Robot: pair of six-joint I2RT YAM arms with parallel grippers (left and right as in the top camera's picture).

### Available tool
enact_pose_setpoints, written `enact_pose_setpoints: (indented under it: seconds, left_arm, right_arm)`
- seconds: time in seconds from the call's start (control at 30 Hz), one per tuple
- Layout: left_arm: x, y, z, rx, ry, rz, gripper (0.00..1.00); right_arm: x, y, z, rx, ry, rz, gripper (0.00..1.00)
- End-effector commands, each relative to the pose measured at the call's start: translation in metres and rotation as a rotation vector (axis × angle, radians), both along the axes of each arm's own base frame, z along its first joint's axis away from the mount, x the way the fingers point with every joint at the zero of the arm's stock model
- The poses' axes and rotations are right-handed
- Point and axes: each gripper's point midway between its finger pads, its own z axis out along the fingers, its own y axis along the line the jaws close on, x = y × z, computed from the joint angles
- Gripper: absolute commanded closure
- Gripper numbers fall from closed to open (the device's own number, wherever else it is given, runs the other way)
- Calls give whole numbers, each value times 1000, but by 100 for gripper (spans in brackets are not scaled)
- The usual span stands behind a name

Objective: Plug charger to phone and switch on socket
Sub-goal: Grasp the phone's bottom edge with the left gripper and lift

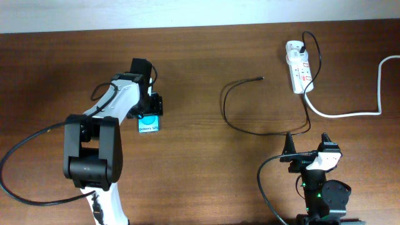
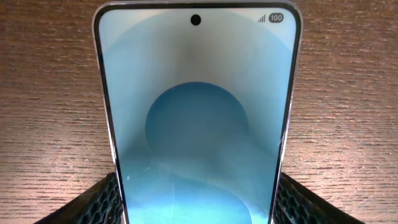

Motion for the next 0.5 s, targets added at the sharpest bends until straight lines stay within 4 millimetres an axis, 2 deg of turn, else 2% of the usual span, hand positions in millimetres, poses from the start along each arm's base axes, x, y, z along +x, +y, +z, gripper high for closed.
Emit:
enact_pose_setpoints:
  seconds: [0.0, 0.33, 0.4, 0.47]
  left_arm:
    - [-10, -4, -11, -25, 70, -2, 59]
    - [4, -11, 42, -50, 77, -1, 68]
    - [6, -11, 56, -54, 53, -2, 68]
    - [3, -11, 85, -62, 4, -3, 69]
  right_arm:
    - [0, 2, -2, -7, 4, 9, 2]
    - [0, 2, -2, -7, 4, 9, 2]
    - [0, 2, -2, -7, 4, 9, 2]
    - [0, 2, -2, -7, 4, 9, 2]
